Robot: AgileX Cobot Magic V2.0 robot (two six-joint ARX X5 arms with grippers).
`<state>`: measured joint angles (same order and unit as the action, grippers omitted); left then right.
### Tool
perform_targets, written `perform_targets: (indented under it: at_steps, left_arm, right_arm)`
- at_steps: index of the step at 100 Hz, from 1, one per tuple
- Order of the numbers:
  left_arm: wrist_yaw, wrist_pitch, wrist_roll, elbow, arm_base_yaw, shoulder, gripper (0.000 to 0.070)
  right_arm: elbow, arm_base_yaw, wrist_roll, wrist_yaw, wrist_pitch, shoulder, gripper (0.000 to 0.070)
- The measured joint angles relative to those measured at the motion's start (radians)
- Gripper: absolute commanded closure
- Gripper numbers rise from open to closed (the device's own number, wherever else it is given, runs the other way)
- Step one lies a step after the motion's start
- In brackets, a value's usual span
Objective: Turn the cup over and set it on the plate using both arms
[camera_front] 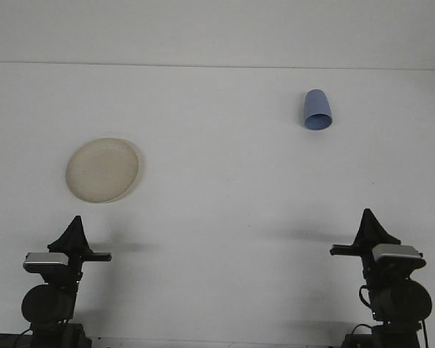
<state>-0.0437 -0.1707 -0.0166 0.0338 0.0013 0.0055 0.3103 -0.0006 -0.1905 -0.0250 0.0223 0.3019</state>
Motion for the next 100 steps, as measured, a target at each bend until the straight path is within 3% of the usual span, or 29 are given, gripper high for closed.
perform_targets:
  at_steps: [3, 12, 17, 59, 100]
  left_arm:
    - [0.0, 0.0, 0.0, 0.0, 0.0, 0.0, 0.0686]
    - [0.0, 0.0, 0.0, 0.0, 0.0, 0.0, 0.0686]
    - [0.0, 0.0, 0.0, 0.0, 0.0, 0.0, 0.0686]
    - [0.0, 0.0, 0.0, 0.0, 0.0, 0.0, 0.0686]
    - [0.0, 0.0, 0.0, 0.0, 0.0, 0.0, 0.0686]
  right_arm:
    - [0.035, 0.0, 0.015, -0.001, 0.002, 0.051, 0.0543]
    - [0.128, 0.0, 0.069, -0.002, 0.007, 0.206, 0.0227]
    - [0.171, 0.0, 0.095, -0.002, 0.029, 0.289, 0.0139]
    - [0.321, 0.0, 0.223, -0.032, 0.534, 0.967, 0.0139]
    - [0.736, -0.041, 0.372, -0.035, 0.552, 1.524, 0.0139]
